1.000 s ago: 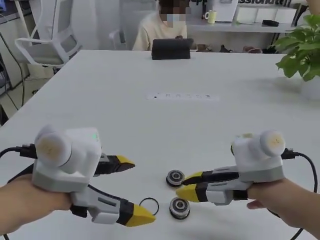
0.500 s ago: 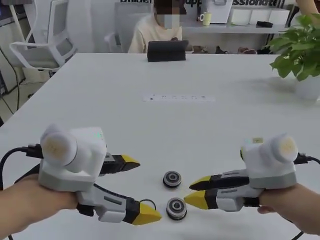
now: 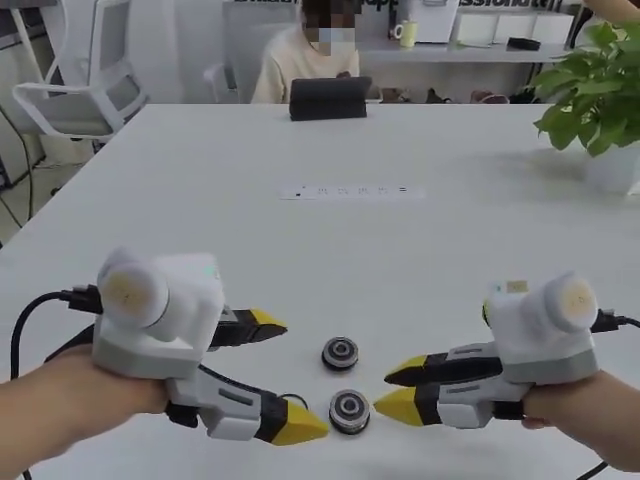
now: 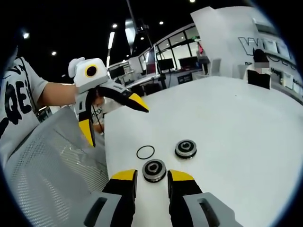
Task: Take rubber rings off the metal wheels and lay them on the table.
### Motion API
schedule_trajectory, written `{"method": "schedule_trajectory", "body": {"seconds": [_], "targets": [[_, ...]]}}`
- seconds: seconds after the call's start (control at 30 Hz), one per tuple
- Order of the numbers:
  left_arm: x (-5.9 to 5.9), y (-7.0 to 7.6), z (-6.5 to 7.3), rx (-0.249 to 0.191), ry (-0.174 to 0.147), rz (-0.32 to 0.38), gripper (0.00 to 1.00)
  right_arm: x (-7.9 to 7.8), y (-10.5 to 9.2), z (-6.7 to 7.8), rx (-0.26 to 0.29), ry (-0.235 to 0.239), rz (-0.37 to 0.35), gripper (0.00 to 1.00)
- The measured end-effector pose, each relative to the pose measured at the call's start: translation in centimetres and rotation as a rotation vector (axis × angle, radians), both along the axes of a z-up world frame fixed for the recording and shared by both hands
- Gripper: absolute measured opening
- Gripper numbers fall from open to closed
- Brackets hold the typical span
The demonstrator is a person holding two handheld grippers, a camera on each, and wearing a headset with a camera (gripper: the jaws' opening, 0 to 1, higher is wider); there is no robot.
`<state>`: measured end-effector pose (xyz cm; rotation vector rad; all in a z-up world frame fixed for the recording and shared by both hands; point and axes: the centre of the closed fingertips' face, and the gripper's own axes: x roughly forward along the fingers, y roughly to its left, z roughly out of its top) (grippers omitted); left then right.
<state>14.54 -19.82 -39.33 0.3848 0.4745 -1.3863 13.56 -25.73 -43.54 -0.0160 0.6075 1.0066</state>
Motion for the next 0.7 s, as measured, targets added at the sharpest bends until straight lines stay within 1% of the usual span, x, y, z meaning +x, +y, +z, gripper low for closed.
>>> {"method": "schedule_trajectory", "body": {"seconds": [0.27,0.53,0.7], "targets": [[0.1,-0.6,-0.6,0.009,0.011,-0.013,0.66,-0.4,-0.1,-0.8,-0.031,0.002,0.018,0.24],[0.4,-1.1,-1.3,0.018,0.019,-0.021,0.64,-0.4,-0.3,-1.6,-0.063,0.0,0.031,0.24],[0.4,-1.4,-2.0,0.029,0.035,-0.03,0.6,-0.2,-0.4,-2.0,-0.067,0.003,0.03,0.24]]}}
